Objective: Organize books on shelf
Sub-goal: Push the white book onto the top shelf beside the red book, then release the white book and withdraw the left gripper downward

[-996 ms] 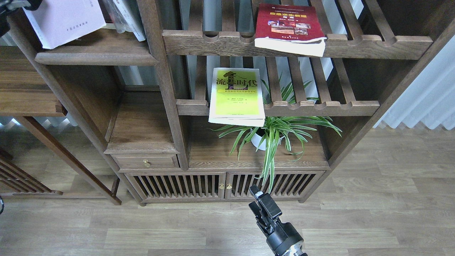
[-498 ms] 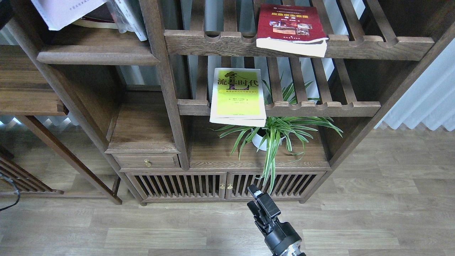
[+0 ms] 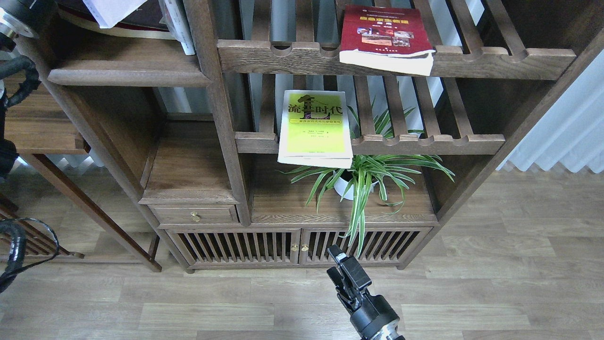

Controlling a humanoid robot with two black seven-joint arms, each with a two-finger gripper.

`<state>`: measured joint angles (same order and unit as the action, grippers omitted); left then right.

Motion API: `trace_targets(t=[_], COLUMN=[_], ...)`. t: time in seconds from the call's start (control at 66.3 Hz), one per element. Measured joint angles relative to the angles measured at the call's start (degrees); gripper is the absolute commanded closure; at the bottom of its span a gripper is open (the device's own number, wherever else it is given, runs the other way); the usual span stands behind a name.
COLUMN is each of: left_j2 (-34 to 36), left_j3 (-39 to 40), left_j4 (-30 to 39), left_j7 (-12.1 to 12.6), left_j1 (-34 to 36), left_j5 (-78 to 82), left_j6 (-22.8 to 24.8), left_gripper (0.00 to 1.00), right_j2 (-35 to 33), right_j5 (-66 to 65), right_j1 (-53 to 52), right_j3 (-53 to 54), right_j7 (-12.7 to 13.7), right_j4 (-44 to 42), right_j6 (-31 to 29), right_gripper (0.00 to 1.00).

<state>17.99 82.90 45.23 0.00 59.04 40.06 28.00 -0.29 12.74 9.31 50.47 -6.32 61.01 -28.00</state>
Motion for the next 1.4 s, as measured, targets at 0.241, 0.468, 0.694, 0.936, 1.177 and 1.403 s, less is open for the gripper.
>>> trace_targets(t=[0.241,0.468,0.694,0.936,1.177,1.403], left_j2=[-2.03,-4.99,-7.6,-7.01,-6.26,-5.69], left_j3=[-1.83,-1.96,-1.85,-5.16,-7.48,-10.61], left_j4=[-5.83,-9.28,-11.95,-13.72,-15.23,-17.05], left_j7=[-4.02,-6.86,-8.56,-7.54,-7.41,-7.5], left_j1=[2.29,2.55,3.45,5.16,5.89,7.35], left_j5=[0.02,0.02,-0.01,-0.01,-0.01,0.03], left_j6=[0.0,0.0,0.0,0.0,0.0,0.0], left_gripper=[0.95,0.95,0.95,0.94,0.94,0.94], right_j2=[0.29,0.29,0.29,0.29,0.29,0.29], right_j5=[-0.04,-0.01,0.0,0.0,0.0,0.0], right_j1=[0.0,0.04,0.06,0.02,0.02,0.0], right_j3=[-0.02,-0.02,-0.1,-0.32,-0.47,-0.66], right_j7=[0.0,-0.01,-0.01,0.0,-0.01,-0.01], right_j4=[0.01,0.49,0.52,0.53,0.61,0.73], right_j6=[0.0,0.0,0.0,0.0,0.0,0.0], right_gripper=[0.02,0.02,0.02,0.02,0.02,0.02])
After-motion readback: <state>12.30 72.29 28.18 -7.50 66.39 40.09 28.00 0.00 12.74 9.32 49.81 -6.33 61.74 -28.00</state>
